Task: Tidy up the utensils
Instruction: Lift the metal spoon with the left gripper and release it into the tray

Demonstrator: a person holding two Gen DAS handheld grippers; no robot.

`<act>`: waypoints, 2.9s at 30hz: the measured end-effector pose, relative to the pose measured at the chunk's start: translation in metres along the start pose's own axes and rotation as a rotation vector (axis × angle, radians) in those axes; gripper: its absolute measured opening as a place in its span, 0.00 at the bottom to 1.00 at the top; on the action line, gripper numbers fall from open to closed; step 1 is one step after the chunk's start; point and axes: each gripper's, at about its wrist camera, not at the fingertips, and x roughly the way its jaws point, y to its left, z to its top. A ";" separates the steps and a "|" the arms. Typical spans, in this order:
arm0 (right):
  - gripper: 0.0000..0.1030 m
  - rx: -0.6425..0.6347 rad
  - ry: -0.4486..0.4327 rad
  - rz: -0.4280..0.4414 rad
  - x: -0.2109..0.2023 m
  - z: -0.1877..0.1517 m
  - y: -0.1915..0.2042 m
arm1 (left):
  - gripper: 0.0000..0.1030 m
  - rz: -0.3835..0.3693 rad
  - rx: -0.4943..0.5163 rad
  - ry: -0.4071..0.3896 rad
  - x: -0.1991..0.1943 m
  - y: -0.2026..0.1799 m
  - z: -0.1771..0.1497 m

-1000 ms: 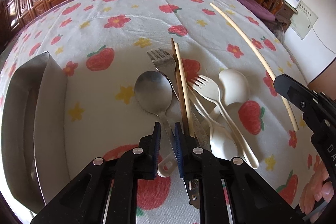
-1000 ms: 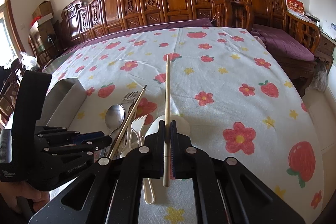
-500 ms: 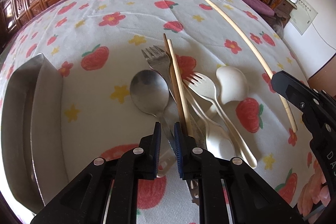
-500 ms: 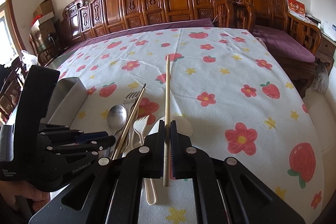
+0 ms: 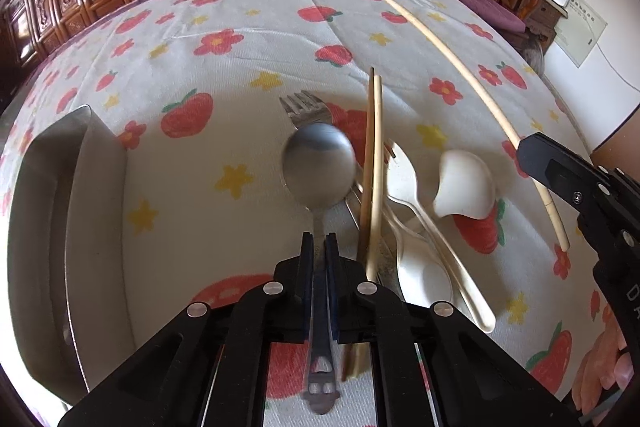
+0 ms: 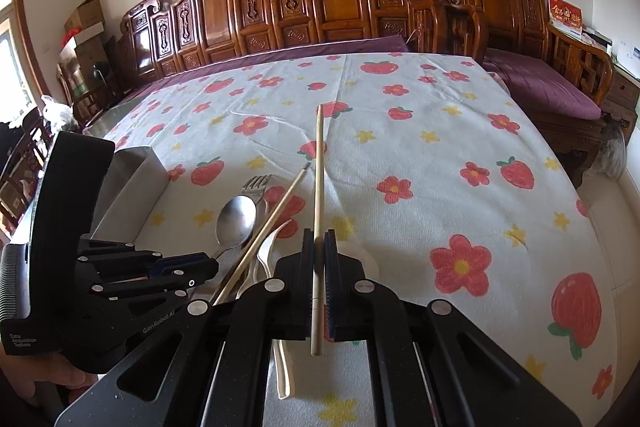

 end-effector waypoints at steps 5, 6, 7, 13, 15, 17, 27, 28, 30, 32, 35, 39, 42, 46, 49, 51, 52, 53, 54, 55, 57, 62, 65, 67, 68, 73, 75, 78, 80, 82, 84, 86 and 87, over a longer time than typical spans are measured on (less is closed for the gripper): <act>0.06 -0.009 0.003 0.006 0.001 0.000 0.003 | 0.05 -0.001 0.001 -0.032 -0.012 0.003 0.001; 0.06 -0.011 0.003 0.008 0.001 0.000 0.003 | 0.05 -0.003 0.000 -0.038 -0.015 0.003 0.002; 0.06 -0.011 0.002 0.010 0.000 0.000 0.004 | 0.05 -0.006 0.000 -0.045 -0.019 0.004 0.003; 0.06 -0.021 0.004 0.033 0.000 0.001 0.010 | 0.05 -0.002 0.015 -0.089 -0.038 0.007 0.006; 0.06 -0.026 0.006 0.042 0.001 0.001 0.013 | 0.05 0.001 0.018 -0.099 -0.043 0.009 0.006; 0.06 -0.026 0.010 0.053 0.001 0.001 0.015 | 0.05 0.002 0.019 -0.107 -0.048 0.012 0.006; 0.06 -0.048 0.012 0.110 -0.002 0.002 0.036 | 0.05 0.019 -0.001 -0.146 -0.073 0.039 0.001; 0.06 -0.055 0.012 0.115 -0.002 0.002 0.040 | 0.05 0.021 -0.003 -0.150 -0.076 0.042 0.001; 0.06 -0.075 0.015 0.119 -0.003 0.002 0.048 | 0.05 0.024 -0.007 -0.157 -0.081 0.047 0.000; 0.06 -0.099 0.003 0.133 -0.008 0.003 0.060 | 0.05 0.027 -0.011 -0.166 -0.087 0.054 -0.001; 0.06 -0.129 -0.012 0.161 -0.016 0.005 0.076 | 0.05 0.029 -0.018 -0.179 -0.095 0.063 -0.002; 0.06 -0.170 -0.028 0.197 -0.026 0.005 0.098 | 0.05 0.035 -0.027 -0.197 -0.106 0.076 -0.003; 0.06 -0.199 -0.030 0.203 -0.029 0.004 0.111 | 0.05 0.042 -0.037 -0.207 -0.112 0.087 -0.005; 0.06 -0.212 -0.021 0.190 -0.030 0.002 0.121 | 0.05 0.051 -0.054 -0.215 -0.116 0.106 -0.009; 0.06 -0.219 -0.015 0.192 -0.029 -0.001 0.127 | 0.05 0.056 -0.070 -0.214 -0.115 0.122 -0.014; 0.06 -0.229 -0.012 0.194 -0.028 -0.002 0.130 | 0.05 0.061 -0.076 -0.207 -0.112 0.132 -0.017; 0.06 -0.235 -0.007 0.196 -0.028 -0.003 0.133 | 0.05 0.065 -0.079 -0.201 -0.108 0.138 -0.019; 0.06 -0.238 -0.004 0.196 -0.027 -0.004 0.134 | 0.05 0.068 -0.083 -0.195 -0.104 0.144 -0.021; 0.06 -0.239 0.000 0.196 -0.026 -0.005 0.135 | 0.05 0.069 -0.089 -0.189 -0.101 0.150 -0.023; 0.06 -0.241 0.003 0.195 -0.025 -0.006 0.137 | 0.05 0.069 -0.095 -0.183 -0.098 0.155 -0.024; 0.06 -0.240 0.011 0.191 -0.023 -0.007 0.137 | 0.05 0.069 -0.111 -0.168 -0.088 0.168 -0.026; 0.06 -0.237 0.032 0.185 -0.013 -0.008 0.138 | 0.05 0.070 -0.118 -0.140 -0.068 0.183 -0.026; 0.06 -0.244 0.044 0.186 -0.007 -0.008 0.140 | 0.05 0.079 -0.108 -0.124 -0.058 0.184 -0.024; 0.06 -0.252 0.051 0.186 -0.004 -0.010 0.143 | 0.05 0.085 -0.103 -0.110 -0.052 0.185 -0.022; 0.06 -0.255 0.054 0.186 -0.003 -0.010 0.144 | 0.05 0.086 -0.101 -0.104 -0.049 0.185 -0.022; 0.06 -0.259 0.063 0.184 0.000 -0.011 0.142 | 0.05 0.081 -0.103 -0.075 -0.039 0.187 -0.021; 0.06 -0.260 0.063 0.184 0.000 -0.012 0.143 | 0.05 0.073 -0.110 -0.074 -0.039 0.188 -0.022; 0.06 -0.265 0.065 0.188 0.000 -0.012 0.144 | 0.05 0.071 -0.113 -0.087 -0.043 0.190 -0.023; 0.06 -0.270 0.063 0.189 -0.001 -0.013 0.146 | 0.05 0.072 -0.117 -0.098 -0.050 0.192 -0.025; 0.06 -0.272 0.060 0.192 -0.002 -0.013 0.148 | 0.05 0.078 -0.118 -0.125 -0.062 0.196 -0.030; 0.06 -0.271 0.054 0.195 -0.004 -0.012 0.150 | 0.05 0.082 -0.124 -0.148 -0.073 0.199 -0.034; 0.06 -0.270 0.045 0.197 -0.008 -0.011 0.153 | 0.06 0.073 -0.131 -0.171 -0.084 0.203 -0.040; 0.06 -0.269 0.041 0.202 -0.009 -0.009 0.155 | 0.05 0.072 -0.133 -0.180 -0.089 0.204 -0.042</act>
